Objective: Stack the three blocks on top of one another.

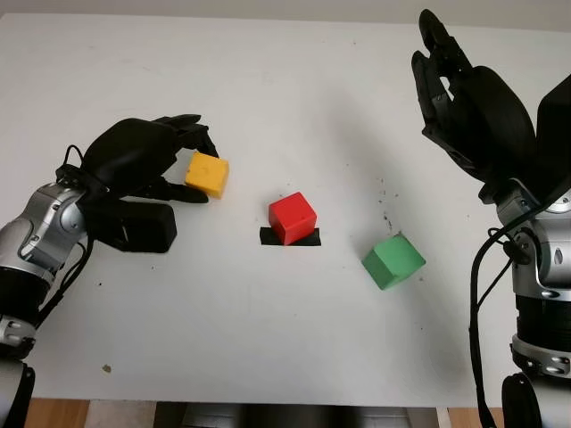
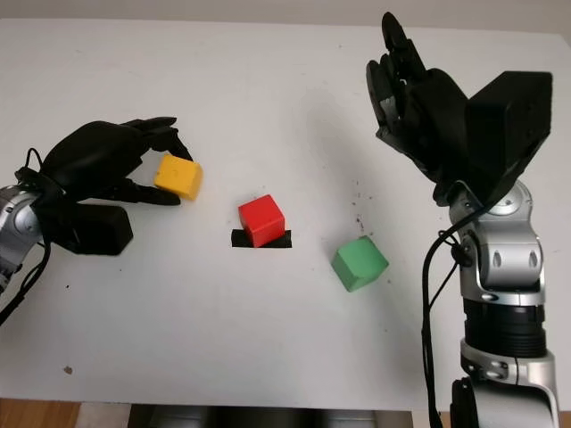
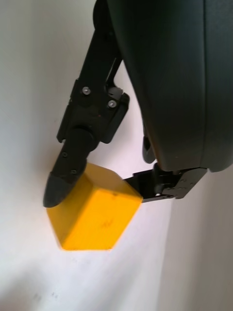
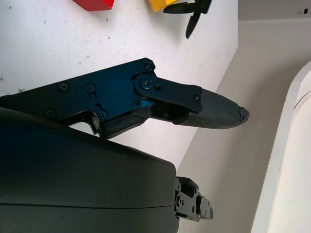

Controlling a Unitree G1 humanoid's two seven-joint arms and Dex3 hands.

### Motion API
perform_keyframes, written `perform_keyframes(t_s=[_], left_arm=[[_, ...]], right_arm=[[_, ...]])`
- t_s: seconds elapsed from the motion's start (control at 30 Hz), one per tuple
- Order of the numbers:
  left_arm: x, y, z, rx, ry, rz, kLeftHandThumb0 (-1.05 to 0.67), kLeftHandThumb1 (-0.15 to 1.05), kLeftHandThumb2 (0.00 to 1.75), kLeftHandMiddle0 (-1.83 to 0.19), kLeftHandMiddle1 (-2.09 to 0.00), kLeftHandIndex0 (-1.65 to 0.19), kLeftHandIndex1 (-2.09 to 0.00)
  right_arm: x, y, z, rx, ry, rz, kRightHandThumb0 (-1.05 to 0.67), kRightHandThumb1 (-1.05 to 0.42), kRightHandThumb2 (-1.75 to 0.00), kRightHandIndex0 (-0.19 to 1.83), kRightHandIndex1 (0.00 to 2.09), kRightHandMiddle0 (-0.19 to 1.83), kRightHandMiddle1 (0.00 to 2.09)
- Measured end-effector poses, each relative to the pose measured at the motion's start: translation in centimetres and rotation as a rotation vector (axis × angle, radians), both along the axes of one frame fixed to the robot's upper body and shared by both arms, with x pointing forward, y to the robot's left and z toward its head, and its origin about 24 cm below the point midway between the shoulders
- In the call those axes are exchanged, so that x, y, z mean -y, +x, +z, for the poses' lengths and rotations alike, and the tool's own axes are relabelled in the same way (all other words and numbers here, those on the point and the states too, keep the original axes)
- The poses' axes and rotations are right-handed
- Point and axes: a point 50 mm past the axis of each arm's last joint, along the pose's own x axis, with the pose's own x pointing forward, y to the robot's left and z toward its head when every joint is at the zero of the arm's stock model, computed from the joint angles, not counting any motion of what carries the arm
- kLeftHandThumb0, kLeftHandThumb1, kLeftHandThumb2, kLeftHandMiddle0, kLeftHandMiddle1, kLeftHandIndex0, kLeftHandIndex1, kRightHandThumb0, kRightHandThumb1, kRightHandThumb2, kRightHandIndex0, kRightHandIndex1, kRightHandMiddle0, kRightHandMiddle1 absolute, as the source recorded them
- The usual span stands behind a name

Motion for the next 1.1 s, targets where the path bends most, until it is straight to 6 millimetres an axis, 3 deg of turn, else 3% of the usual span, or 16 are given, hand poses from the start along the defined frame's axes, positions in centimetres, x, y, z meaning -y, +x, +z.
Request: perform_keyframes(t_s=[0.37, 0.63, 1.1], left_arm=[[0.3, -0.5, 1.4, -0.099, -0.176, -0.027, -0.48, 1.04, 0.06, -0.30, -0.05, -0.30, -1.43], [1.9, -1.3, 2.8, -0.148, -0.417, -0.167, -0.50, 1.04, 0.05, -0.30, -0.05, -0.30, -1.54], [4.9, -3.2, 2.3, -0.152, -0.719, -0.258, -0.47, 1.05, 0.08, -0.30, -0.05, -0.29, -1.66]], right_arm=[[0.0, 0.0, 0.1, 0.009, -0.004, -0.012, -0.67, -1.05, -0.69, -0.19, 0.00, -0.19, 0.00], [0.0, 0.0, -0.1, 0.007, 0.001, -0.010, -0.67, -1.05, -0.67, -0.19, 0.00, -0.19, 0.00], [0.0, -0.2, -0.5, -0.004, -0.004, -0.006, -0.68, -1.05, -0.68, -0.19, 0.00, -0.19, 0.00]])
